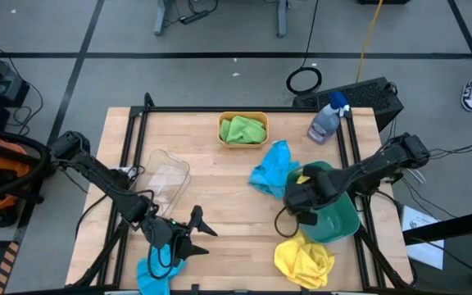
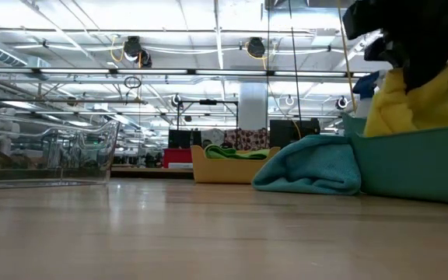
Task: Sort microfiber towel by color & place in baskets
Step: Put the top yellow microfiber cloth into the green bin
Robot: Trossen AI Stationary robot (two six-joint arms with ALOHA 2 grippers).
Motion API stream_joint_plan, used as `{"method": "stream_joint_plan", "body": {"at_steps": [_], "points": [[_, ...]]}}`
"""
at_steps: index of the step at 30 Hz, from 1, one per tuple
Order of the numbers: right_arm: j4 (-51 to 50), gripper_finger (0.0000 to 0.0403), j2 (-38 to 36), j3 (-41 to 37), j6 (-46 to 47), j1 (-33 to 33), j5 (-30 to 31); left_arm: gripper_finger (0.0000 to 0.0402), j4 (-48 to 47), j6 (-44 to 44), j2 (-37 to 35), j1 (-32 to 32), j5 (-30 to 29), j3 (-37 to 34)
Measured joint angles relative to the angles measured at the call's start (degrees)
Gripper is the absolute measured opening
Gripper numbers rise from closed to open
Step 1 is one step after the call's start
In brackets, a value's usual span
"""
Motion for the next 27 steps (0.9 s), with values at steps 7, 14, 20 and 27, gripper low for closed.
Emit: {"method": "stream_joint_plan", "body": {"at_steps": [7, 14, 20, 27], "points": [[1.8, 0.0009, 0.0, -6.6, 1.6, -2.8, 0.3, 0.0297, -0.1, 0.0, 0.0, 0.0, 0.0, 0.0], [10.5, 0.0023, 0.0, -15.8, 3.6, -3.4, 0.6, 0.0297, -0.1, 0.0, 0.0, 0.0, 0.0, 0.0], [12.7, 0.0085, 0.0, -19.0, 9.5, -3.2, 0.1, 0.0297, -0.1, 0.0, 0.0, 0.0, 0.0, 0.0], [8.4, 0.0157, -1.7, -15.8, 13.8, -2.8, 0.5, 0.0297, -0.2, -0.1, 0.0, 0.0, 0.0, 0.0]]}}
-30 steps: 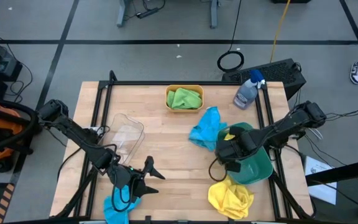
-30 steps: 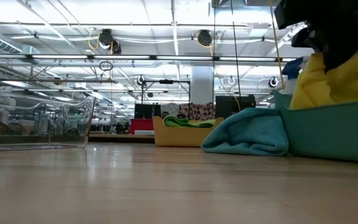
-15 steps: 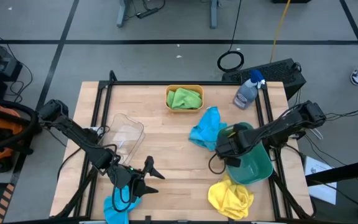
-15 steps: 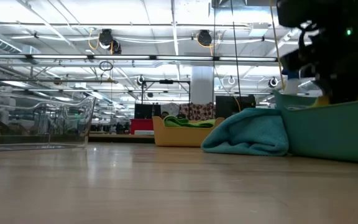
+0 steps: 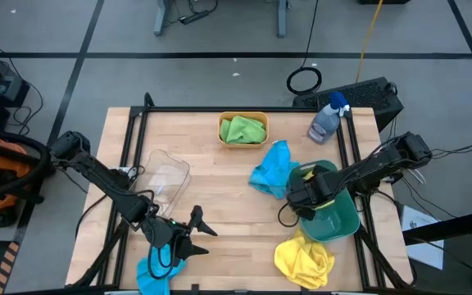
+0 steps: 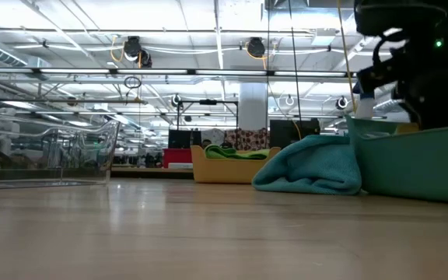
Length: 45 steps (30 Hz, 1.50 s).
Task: Sort microfiber towel by color & place in baskets
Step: Put the top yellow microfiber cloth into the green bin, then put the yellow microfiber cloth into the green bin
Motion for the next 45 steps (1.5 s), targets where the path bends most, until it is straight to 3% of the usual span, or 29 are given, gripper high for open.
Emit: {"method": "stream_joint_plan", "body": {"at_steps": [7, 16, 25, 31, 35, 39, 45], "points": [[-3.4, 0.0200, -2.9, 3.8, 4.0, 1.2, -0.2, 0.0297, -0.4, -1.3, 0.0, 0.0, 0.0, 0.0], [-5.6, 0.0197, -5.7, 6.4, 13.4, 8.9, -0.7, 0.0297, -0.5, -1.4, 0.0, 0.0, 0.0, 0.0], [3.9, 0.0175, -4.1, 17.4, 19.1, 21.1, 8.4, 0.0297, -0.3, -1.5, 0.0, 0.0, 0.0, 0.0], [3.9, 0.0163, 2.5, 26.0, 18.7, 25.7, 8.2, 0.0297, -0.2, -3.0, 0.0, 0.0, 0.0, 0.0], [6.3, 0.0167, 9.4, 29.6, 13.9, 27.0, 2.7, 0.0297, 0.0, -6.2, 0.0, 0.0, 0.0, 0.0], [5.5, 0.0192, 16.9, 32.5, 13.6, 27.6, -3.6, 0.0297, 0.5, -11.0, 0.0, 0.0, 0.0, 0.0], [5.3, 0.0242, 25.0, 33.2, 10.0, 29.8, -5.4, 0.0297, 1.8, -19.1, 0.0, -0.2, 0.0, 0.0]]}}
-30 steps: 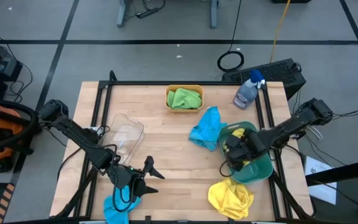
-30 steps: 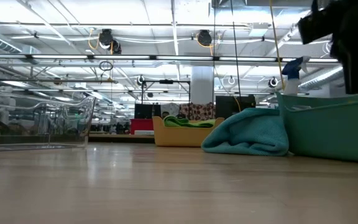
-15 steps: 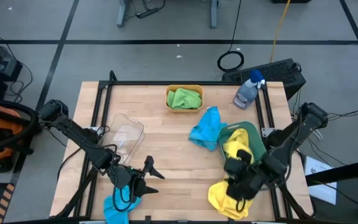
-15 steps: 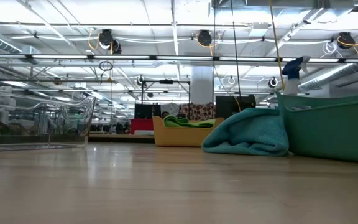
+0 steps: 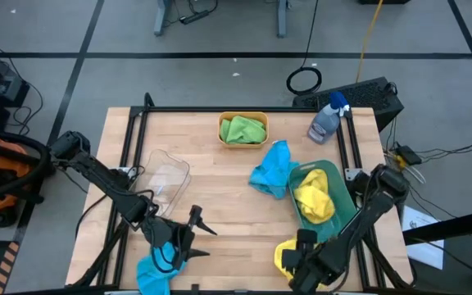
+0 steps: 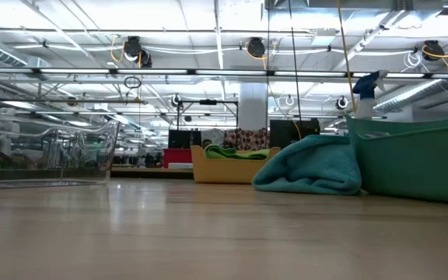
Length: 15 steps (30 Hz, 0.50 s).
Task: Sort microfiber towel by color & place in baskets
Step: Put the yellow microfiber cloth into the green bin
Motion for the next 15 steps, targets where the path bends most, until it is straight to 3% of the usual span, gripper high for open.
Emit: {"method": "stream_joint_plan", "body": {"at_steps": [6, 15], "points": [[0.1, 0.0271, 3.4, 0.0, -1.3, 2.4, -0.9, 0.0297, 0.3, -3.4, 0.3, -0.9, -0.3, 0.0], [1.8, 0.0266, 7.4, 0.1, -3.1, 3.6, -1.3, 0.0297, 5.1, -4.8, 4.4, -2.4, -0.7, 0.0]]}}
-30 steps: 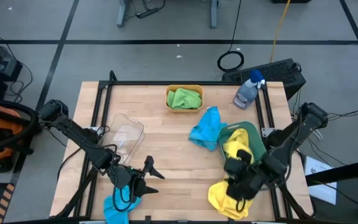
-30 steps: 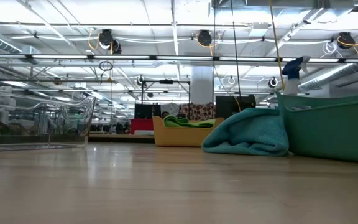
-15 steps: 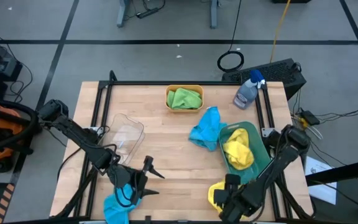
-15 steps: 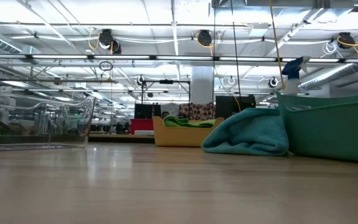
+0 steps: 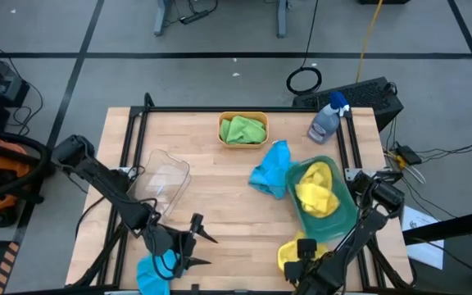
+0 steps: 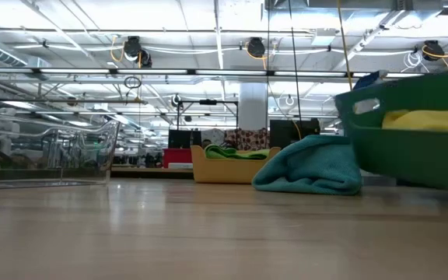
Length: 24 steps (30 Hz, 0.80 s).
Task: Sort microfiber towel by color & place in baskets
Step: Put the yellow microfiber cloth into the green bin
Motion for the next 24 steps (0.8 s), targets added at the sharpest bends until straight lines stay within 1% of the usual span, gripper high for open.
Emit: {"method": "stream_joint_plan", "body": {"at_steps": [7, 12, 20, 24], "points": [[0.0, 0.0265, 2.8, 0.0, -3.0, -0.5, -1.4, 0.0297, 2.7, -0.1, 2.9, -0.2, 0.0, 0.0], [-0.5, 0.0265, 2.7, 0.0, -2.6, -0.5, -1.5, 0.0297, 3.1, -2.0, 2.9, -0.2, 0.0, 0.0], [-0.6, 0.0265, 2.6, 0.1, -2.4, -0.8, -1.4, 0.0297, 4.0, -1.5, 2.9, -0.7, 0.0, 0.0], [-2.6, 0.0265, 2.6, 2.4, -1.6, -1.2, -1.4, 0.0297, 4.0, -1.5, 2.9, -0.7, 0.0, 0.0]]}}
